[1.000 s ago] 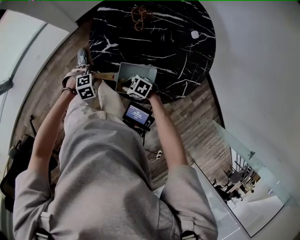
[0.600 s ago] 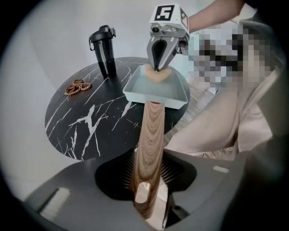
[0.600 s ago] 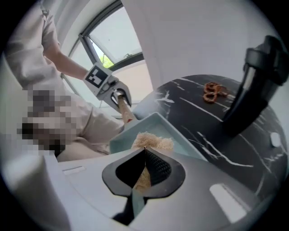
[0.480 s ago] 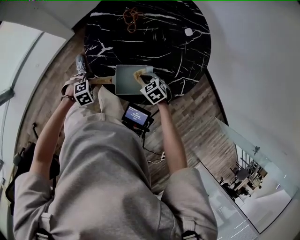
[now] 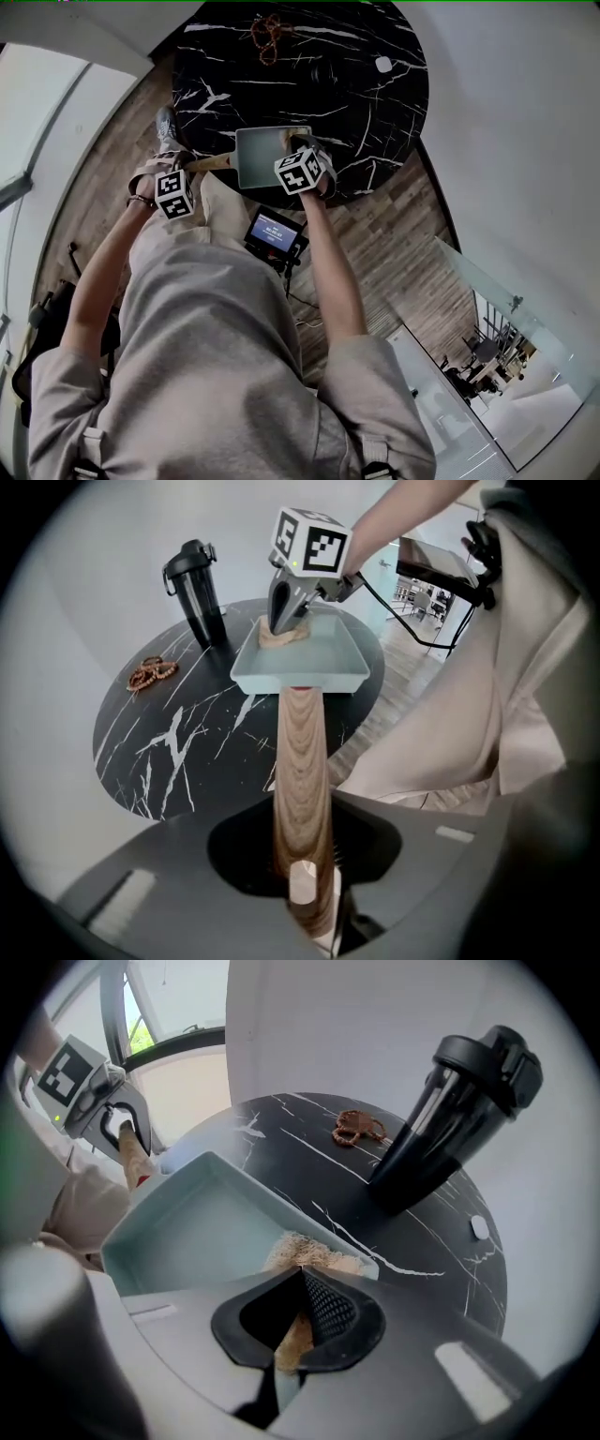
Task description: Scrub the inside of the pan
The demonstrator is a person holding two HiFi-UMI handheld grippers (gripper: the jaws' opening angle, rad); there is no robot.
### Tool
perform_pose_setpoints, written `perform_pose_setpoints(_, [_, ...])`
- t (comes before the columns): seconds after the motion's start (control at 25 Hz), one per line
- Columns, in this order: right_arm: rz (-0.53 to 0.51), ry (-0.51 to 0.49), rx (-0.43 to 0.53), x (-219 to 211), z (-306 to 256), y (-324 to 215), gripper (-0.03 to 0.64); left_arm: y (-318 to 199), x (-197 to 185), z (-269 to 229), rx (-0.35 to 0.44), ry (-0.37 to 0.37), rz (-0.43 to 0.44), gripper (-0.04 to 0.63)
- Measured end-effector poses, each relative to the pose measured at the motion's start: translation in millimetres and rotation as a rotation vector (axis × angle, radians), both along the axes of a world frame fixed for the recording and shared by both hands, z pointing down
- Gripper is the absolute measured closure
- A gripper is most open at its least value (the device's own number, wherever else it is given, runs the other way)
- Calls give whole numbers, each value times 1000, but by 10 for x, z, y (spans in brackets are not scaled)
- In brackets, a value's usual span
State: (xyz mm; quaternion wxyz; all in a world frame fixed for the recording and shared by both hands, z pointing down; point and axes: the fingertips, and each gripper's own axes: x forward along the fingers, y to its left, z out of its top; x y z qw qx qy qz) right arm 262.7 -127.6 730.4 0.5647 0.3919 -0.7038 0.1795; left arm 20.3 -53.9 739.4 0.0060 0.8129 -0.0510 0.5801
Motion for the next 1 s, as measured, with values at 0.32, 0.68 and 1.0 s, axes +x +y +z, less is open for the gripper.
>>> perform_pose_setpoints(0.32, [-65,-78,-58,-393,7,-125,600,95,22,42,-46,-6,19,525])
perform_pose_setpoints(0.68, [-298,-130,-82,-1260,9,20,600,111,-4,77,-50,-43,11,531])
perform_pose_setpoints(1.0, [-143,-317,-174,-1348,13,6,600,113,5,96,-68,-57,-17,535])
